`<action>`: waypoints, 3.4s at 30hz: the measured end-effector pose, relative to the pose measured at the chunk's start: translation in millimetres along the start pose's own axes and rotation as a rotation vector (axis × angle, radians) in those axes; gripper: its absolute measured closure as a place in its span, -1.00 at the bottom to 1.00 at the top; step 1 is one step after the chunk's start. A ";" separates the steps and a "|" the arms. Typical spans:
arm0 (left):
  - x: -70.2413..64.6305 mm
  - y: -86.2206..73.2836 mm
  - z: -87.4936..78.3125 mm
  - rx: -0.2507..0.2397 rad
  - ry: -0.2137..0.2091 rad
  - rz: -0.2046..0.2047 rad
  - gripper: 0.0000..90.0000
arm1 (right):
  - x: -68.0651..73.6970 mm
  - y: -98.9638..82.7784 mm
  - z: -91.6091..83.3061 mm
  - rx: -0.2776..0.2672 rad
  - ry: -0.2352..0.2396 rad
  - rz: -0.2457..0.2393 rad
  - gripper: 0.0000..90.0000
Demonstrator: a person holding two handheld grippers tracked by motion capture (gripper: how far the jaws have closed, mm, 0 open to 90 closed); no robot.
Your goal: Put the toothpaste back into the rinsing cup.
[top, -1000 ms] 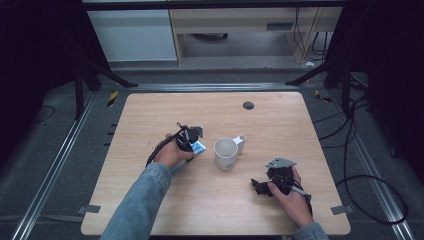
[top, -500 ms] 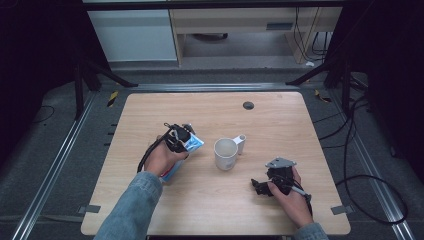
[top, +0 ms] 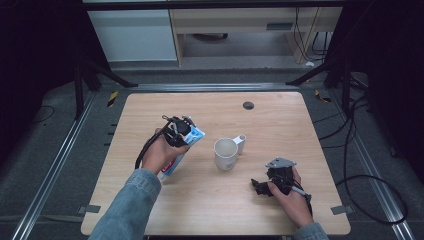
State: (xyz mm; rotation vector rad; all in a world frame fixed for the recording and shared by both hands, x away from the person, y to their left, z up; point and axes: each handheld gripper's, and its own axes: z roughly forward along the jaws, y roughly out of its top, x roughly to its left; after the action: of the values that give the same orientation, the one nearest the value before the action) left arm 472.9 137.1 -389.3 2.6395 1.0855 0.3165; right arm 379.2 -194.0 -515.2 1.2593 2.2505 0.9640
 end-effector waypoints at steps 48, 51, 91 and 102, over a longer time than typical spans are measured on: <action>-30.2 12.7 -55.7 -0.313 0.003 0.018 0.63 | 0.5 0.5 -0.8 0.006 0.010 0.014 -0.99; -31.5 11.2 -55.8 -0.333 0.008 0.012 0.63 | 0.5 0.6 -0.9 0.007 0.009 0.013 -0.99; -48.1 -5.7 -93.7 -0.747 0.083 -0.120 0.63 | -0.2 0.2 -0.2 0.002 0.001 -0.001 -0.99; -54.5 1.0 -91.1 -0.784 0.087 -0.112 0.63 | -0.2 0.1 -0.2 0.002 0.002 0.000 -0.99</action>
State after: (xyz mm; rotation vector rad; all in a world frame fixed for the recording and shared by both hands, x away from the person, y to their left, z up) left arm 408.3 112.6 -308.8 1.8769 0.8831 0.6759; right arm 379.2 -194.2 -515.0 1.2601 2.2533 0.9632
